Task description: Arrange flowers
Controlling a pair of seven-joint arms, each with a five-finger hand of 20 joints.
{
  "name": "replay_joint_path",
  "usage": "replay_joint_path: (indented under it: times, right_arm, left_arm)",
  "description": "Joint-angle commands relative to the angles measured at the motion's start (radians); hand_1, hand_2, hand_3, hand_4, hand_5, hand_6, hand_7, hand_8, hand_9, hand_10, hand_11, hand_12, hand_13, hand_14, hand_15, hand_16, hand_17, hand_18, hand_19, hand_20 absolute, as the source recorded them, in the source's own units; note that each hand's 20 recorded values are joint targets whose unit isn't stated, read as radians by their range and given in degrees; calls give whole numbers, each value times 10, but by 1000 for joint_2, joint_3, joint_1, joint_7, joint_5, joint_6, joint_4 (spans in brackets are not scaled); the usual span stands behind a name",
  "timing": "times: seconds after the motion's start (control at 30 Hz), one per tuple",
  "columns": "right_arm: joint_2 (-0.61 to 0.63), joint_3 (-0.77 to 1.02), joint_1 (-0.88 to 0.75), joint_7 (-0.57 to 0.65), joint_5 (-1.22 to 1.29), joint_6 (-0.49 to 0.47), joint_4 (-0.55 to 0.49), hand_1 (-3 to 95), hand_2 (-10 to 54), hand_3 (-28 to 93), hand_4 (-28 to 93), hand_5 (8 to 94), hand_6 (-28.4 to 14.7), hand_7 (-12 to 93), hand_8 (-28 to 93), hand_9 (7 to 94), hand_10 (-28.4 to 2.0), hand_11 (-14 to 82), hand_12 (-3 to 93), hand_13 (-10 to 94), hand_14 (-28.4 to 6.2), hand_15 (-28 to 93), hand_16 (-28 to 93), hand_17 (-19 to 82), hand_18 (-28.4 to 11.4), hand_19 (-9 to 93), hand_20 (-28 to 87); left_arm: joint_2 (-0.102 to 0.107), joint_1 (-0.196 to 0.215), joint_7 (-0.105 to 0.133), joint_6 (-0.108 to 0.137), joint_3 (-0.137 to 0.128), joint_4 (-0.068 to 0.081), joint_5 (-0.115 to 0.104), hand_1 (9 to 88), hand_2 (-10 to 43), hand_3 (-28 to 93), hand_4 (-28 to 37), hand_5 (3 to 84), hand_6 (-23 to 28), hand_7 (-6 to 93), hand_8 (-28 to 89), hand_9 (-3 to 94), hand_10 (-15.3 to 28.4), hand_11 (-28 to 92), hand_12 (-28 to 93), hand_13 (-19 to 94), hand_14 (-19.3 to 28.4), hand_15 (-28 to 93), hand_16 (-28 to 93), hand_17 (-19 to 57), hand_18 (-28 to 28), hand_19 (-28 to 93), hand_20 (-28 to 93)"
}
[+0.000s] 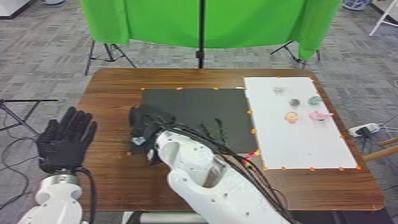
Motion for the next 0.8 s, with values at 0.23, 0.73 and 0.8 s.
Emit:
replay_joint_path:
  times: [0.23,0.73,0.8]
  right_arm:
    - [321,366,-40,121,-56,81,-92,490,-95,845,-283,605,-36,174,-136,569,-158,120,153,595,-124,425,185,317,-226,833,264]
    - [506,697,-281,234,6,-8,-147,423,-95,843,-283,553,-47,167,-132,514,-164,109,149,464,-152,388,140,257,-227,798,250]
    - [509,707,-294,222,19,-38,-155,422,-95,840,-283,552,-45,167,-132,514,-164,110,149,464,-152,386,140,255,-228,796,251]
  left_arm:
    - [-55,65,-22,-40,-18,-11,-20,287,170,803,-283,530,106,156,-97,452,167,270,122,339,165,420,-89,-73,139,396,142]
    - [-58,71,-29,-68,-19,-14,-16,286,164,803,-283,527,102,151,-97,454,162,251,122,337,162,402,-76,-74,139,393,142]
    - [-57,69,-32,-68,-19,-13,-15,287,164,802,-283,526,101,150,-96,453,162,251,123,337,162,402,-75,-74,139,392,143]
